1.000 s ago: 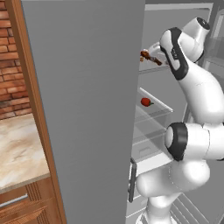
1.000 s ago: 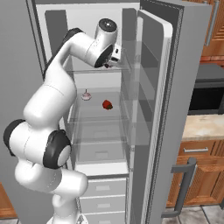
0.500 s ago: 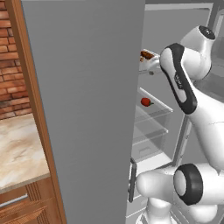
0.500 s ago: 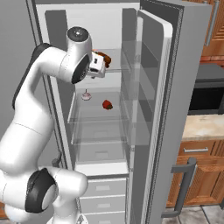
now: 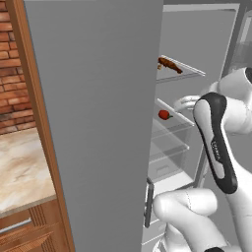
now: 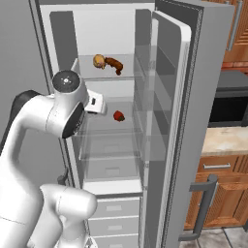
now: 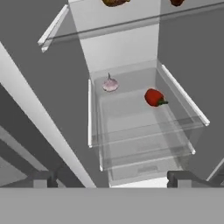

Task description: Transport the chicken drumstick and bell pepper to the fridge. Place the chicken drumstick on the rack containing meat and place the bell pepper on the rack containing the vegetable, ensuring meats and vegetables are on different racks.

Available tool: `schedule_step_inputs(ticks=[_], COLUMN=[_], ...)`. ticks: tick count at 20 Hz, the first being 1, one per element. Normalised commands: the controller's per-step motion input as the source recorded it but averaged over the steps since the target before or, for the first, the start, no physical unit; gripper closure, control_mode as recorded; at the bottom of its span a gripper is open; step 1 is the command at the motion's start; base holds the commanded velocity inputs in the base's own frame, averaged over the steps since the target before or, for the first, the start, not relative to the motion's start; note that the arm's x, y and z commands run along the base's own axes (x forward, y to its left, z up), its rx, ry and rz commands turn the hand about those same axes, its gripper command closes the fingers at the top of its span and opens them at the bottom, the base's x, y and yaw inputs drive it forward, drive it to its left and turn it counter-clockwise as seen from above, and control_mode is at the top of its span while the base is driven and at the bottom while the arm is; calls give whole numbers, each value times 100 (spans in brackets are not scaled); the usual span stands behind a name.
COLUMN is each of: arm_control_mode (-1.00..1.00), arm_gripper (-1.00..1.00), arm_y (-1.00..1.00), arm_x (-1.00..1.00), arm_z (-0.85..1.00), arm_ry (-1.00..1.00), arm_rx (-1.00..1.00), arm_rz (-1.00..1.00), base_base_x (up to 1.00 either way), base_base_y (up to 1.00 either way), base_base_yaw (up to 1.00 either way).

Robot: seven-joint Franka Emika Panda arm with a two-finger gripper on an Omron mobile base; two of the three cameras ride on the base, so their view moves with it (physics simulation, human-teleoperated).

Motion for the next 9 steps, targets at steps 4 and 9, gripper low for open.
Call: schedule_step_inputs(ticks=[4,9], arm_control_mode=[-100,-100], arm_gripper=[-100,-100], arm_y=[9,9], arm_x=[-100,-100], arm_z=[4,29], arm_ry=[-6,0], arm_rx=[0,0], arm_rz=[0,0], base_base_x=[0,0], base_base_y=[0,0], base_base_yaw=[0,0])
